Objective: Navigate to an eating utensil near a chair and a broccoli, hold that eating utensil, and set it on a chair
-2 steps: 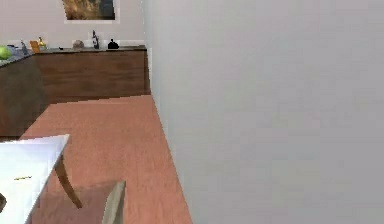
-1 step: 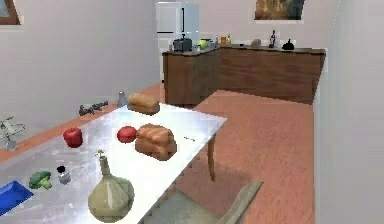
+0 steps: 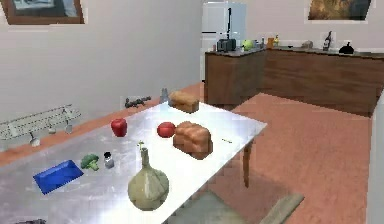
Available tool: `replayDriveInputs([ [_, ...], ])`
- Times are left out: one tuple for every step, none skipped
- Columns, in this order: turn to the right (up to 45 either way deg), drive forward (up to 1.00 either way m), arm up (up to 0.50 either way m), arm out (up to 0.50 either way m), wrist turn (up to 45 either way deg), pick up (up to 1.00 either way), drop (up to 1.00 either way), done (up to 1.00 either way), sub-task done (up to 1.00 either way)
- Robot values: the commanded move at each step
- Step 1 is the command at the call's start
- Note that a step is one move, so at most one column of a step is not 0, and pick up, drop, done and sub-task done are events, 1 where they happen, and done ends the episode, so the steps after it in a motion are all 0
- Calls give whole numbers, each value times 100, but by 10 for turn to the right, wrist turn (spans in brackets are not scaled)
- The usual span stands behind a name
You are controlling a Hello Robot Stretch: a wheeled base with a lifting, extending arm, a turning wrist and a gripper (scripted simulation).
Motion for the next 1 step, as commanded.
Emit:
replayDriveInputs([
  [450, 0, 0, 0, 0, 0, 0, 0, 0],
])
